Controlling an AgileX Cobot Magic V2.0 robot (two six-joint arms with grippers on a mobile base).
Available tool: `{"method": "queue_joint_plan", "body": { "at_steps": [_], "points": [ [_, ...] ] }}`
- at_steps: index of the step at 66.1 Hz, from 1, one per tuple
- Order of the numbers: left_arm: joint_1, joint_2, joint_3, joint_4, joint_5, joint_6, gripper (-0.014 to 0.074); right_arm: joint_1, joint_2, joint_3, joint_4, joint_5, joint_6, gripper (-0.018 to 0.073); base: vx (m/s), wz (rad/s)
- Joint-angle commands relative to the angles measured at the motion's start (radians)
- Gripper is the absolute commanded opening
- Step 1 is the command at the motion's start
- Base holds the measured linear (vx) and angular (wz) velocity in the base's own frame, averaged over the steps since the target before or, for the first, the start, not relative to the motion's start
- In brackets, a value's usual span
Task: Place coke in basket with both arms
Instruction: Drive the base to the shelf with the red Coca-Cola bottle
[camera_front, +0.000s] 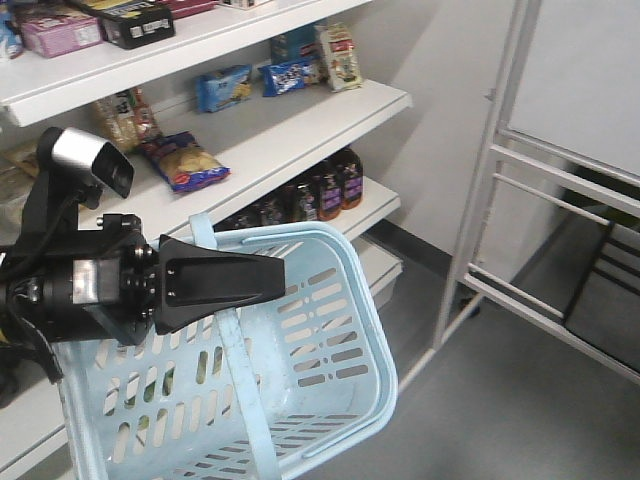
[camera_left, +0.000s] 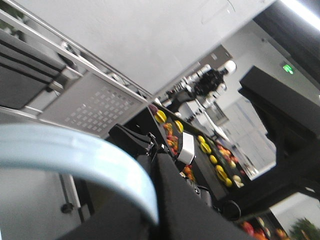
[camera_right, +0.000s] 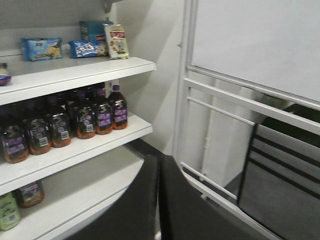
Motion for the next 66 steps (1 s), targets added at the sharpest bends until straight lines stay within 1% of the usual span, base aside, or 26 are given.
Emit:
{"method": "queue_joint_plan", "body": {
  "at_steps": [1, 47, 66],
  "points": [
    [-0.004, -0.032, -0.029, -0.092, -0.196, 0.005, -0.0006, -0.004, -0.019, 0.010, -0.010, -0.075, -0.008, -0.0005, 0.13, 0.55],
    [-0.004, -0.032, -0.029, -0.092, -0.196, 0.005, -0.0006, -0.004, -0.019, 0.010, -0.010, -0.075, -0.008, -0.0005, 0.12, 0.59],
    [-0.004, -0.032, -0.029, -0.092, -0.196, 0.005, -0.0006, -0.004, -0.019, 0.010, -0.010, -0.075, -0.008, -0.0005, 0.07, 0.45]
  ]
}}
